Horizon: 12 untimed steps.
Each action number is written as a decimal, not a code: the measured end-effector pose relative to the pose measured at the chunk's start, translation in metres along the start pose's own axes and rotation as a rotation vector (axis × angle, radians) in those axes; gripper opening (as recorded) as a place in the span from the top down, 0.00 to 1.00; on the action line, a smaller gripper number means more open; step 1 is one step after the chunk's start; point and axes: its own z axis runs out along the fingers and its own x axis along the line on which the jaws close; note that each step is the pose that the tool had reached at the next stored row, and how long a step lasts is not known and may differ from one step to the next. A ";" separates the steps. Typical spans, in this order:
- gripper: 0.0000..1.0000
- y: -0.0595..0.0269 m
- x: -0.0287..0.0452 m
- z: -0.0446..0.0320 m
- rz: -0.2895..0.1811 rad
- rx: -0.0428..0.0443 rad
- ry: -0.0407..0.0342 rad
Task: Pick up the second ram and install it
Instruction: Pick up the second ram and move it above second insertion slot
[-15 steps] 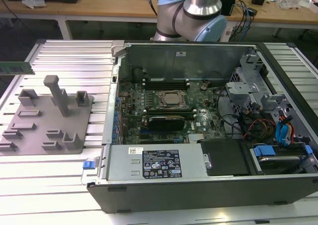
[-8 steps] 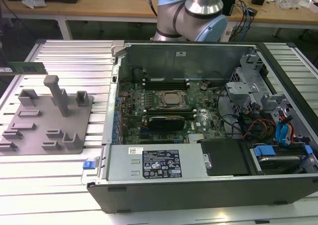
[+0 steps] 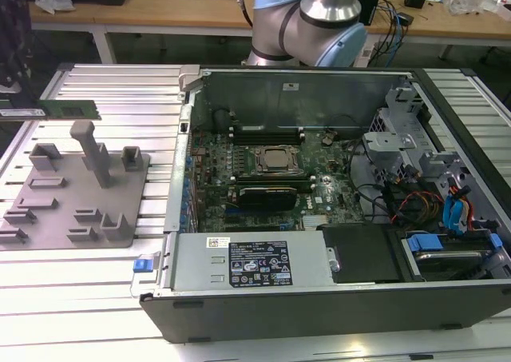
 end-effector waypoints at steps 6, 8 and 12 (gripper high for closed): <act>0.91 -0.0276 0.0002 -0.0012 0.000 -0.0001 0.0000; 0.91 -0.0330 0.0002 -0.0014 0.001 -0.0001 0.0000; 0.91 -0.0481 0.0004 -0.0021 0.001 -0.0001 0.0000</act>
